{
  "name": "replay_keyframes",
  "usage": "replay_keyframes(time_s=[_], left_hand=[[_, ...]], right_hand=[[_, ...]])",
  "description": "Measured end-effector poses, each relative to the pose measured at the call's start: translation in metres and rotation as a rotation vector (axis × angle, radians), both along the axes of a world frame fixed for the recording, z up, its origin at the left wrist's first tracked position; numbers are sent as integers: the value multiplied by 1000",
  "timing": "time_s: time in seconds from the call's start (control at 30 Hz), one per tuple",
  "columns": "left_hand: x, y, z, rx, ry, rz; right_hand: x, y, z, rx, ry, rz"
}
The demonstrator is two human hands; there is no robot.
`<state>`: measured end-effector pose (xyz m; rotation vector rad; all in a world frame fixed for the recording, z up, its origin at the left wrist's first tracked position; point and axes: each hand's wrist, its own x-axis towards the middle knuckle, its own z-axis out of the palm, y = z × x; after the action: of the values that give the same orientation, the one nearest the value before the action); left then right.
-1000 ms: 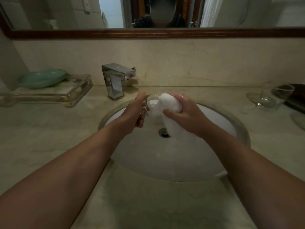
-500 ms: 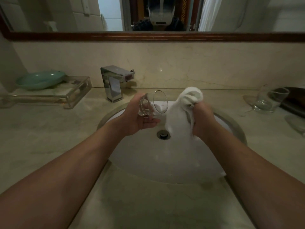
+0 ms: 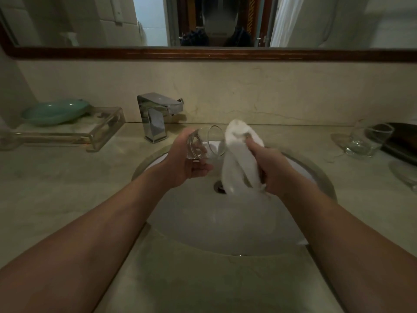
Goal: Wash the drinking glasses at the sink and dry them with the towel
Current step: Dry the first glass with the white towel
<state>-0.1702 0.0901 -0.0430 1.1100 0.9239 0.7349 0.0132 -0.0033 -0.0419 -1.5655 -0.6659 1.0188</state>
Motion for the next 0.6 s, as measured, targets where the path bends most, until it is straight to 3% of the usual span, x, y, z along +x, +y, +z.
replay_keyframes(time_s=[0.17,0.3,0.37,0.5,0.6], left_hand=[[-1,-3,-1,44,59,-46],[1,-6,1,61,80,-57],[2,-5,1,60,78,-61],[0,-7,1,74,59,-67],[0,-7,3,78,54,-68]], right_hand=[[3,2,6,169,104,16],[2,-1,17,294,31,-77],[2,-3,23,368,124,-62],[5,-4,21,342,93,57],[-1,-6,18,423,277,120]])
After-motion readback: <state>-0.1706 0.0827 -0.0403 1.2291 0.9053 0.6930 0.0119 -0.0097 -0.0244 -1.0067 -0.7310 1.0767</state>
